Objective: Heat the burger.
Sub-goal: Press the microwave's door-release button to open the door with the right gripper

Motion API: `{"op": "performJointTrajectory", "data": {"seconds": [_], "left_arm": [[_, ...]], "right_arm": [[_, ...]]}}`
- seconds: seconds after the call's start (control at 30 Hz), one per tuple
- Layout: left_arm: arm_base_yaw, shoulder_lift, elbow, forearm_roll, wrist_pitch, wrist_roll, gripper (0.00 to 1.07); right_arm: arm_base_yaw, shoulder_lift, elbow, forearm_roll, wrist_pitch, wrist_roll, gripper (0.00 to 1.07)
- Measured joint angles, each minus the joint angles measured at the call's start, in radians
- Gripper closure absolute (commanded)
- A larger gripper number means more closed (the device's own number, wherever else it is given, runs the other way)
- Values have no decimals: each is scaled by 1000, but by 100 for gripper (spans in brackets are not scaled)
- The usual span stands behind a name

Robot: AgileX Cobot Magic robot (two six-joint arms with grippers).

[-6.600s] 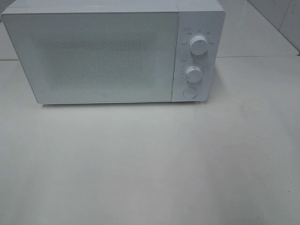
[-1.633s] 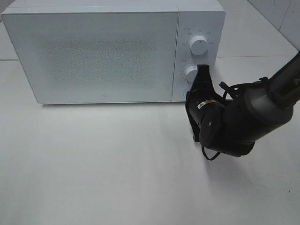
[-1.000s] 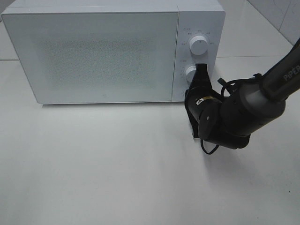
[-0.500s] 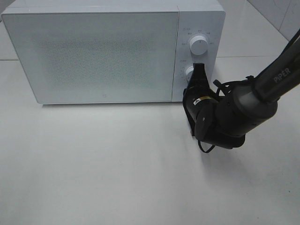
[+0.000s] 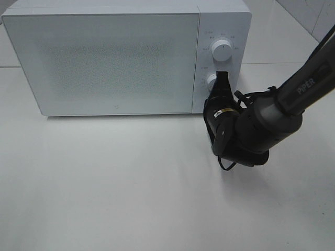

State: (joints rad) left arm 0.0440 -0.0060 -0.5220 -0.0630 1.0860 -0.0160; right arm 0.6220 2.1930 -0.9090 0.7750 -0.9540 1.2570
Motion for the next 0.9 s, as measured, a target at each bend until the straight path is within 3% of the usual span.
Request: {"op": "performJointTrajectory", "data": {"seconds": [0.9], "left_arm": [[0, 0, 0, 0, 0, 0, 9]], "right_arm": [[16, 30, -80, 154, -18, -91, 107]]}}
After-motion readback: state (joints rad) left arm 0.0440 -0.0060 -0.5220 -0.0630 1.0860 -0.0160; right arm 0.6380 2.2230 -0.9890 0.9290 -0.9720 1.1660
